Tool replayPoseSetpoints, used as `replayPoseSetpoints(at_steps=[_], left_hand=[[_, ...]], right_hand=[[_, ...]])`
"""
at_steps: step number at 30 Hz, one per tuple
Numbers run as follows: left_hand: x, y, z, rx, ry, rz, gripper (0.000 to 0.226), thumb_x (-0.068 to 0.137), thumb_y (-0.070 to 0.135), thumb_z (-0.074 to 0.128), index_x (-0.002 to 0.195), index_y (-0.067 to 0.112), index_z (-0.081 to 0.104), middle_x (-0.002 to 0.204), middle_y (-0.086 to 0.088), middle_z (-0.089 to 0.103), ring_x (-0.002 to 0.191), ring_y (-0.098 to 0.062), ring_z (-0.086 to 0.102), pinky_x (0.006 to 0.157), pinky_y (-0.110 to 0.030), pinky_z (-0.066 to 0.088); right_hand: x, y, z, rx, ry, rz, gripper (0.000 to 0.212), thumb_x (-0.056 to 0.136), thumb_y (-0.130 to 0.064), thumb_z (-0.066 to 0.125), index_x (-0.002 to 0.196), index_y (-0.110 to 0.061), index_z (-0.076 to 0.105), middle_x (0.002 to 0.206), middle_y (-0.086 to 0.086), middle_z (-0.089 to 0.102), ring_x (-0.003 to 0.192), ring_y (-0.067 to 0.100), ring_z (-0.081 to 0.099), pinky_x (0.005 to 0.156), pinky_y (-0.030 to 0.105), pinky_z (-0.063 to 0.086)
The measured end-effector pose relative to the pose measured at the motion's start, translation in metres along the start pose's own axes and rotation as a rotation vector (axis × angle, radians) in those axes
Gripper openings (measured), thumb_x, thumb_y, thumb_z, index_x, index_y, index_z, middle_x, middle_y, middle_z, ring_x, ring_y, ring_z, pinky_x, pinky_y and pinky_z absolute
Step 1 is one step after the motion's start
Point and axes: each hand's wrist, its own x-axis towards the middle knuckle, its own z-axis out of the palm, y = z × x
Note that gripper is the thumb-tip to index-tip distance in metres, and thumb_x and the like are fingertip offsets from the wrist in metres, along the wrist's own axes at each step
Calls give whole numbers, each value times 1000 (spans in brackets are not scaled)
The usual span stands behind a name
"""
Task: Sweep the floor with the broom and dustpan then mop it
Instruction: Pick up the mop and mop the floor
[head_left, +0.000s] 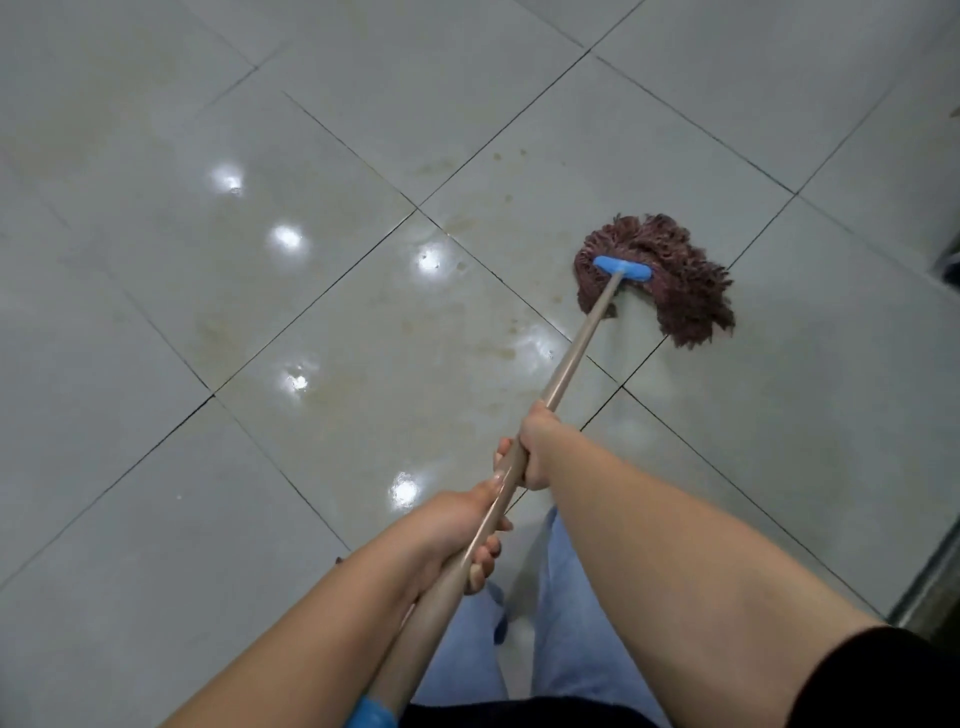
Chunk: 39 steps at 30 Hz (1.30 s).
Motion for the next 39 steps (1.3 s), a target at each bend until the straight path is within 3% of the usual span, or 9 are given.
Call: replayPoseSetpoints(at_steps=[5,11,15,19,21,24,31,39], left_hand=[[-21,-48,-49,-101,69,41,53,91,58,38,80,7,48,33,3,39,24,-7,33,31,-9,29],[-34,-88,-88,-61,179,22,63,84,69,37,76,8,48,32,3,37,25,-9,31,36,-8,29],[-45,-93,-108,8,142,-14,68,74,79,39,76,11,44,35,5,39,28,-6,33,34,-10,31],[-45,-82,-104,-21,58,7,61,80,73,36,73,13,40,34,5,38,24,-5,34,30,-10,31],[-42,-78,-98,-44,44,19,62,81,73,35,71,13,40,33,4,38,24,-5,33,30,-10,31],[-39,-74,-94,-73,51,20,62,82,73,34,69,12,39,32,4,37,23,-5,33,30,-9,30],[-27,-66,-65,-113,91,-4,69,74,81,34,73,13,41,34,4,37,25,-7,33,33,-9,30],[-1,18,40,-365,97,18,64,81,73,37,76,10,43,35,3,38,25,-8,31,34,-8,27]], right_hand=[[-17,51,55,-148,-52,-33,49,97,-52,27,75,-9,35,60,7,44,47,16,43,40,27,36],[-22,101,104,-213,-121,-17,49,96,-55,28,74,-12,38,58,4,44,45,16,41,37,20,36],[-26,116,119,-140,-151,-14,48,95,-55,32,74,-13,37,58,4,44,43,16,42,33,14,42],[-34,106,112,-29,-147,-59,45,96,-52,35,72,-14,36,57,3,40,30,13,40,32,13,41],[-36,102,106,-5,-148,-96,44,98,-49,36,73,-13,35,58,5,40,37,14,40,35,14,38],[-39,100,102,-15,-166,-129,43,100,-43,35,73,-10,35,60,7,41,48,16,41,43,25,39],[-26,87,83,-109,-133,-85,44,99,-45,38,74,-9,39,60,6,44,47,15,42,36,22,38],[-13,-22,9,-359,-57,-140,46,100,-45,34,73,-9,37,61,6,44,47,14,42,39,24,37]])
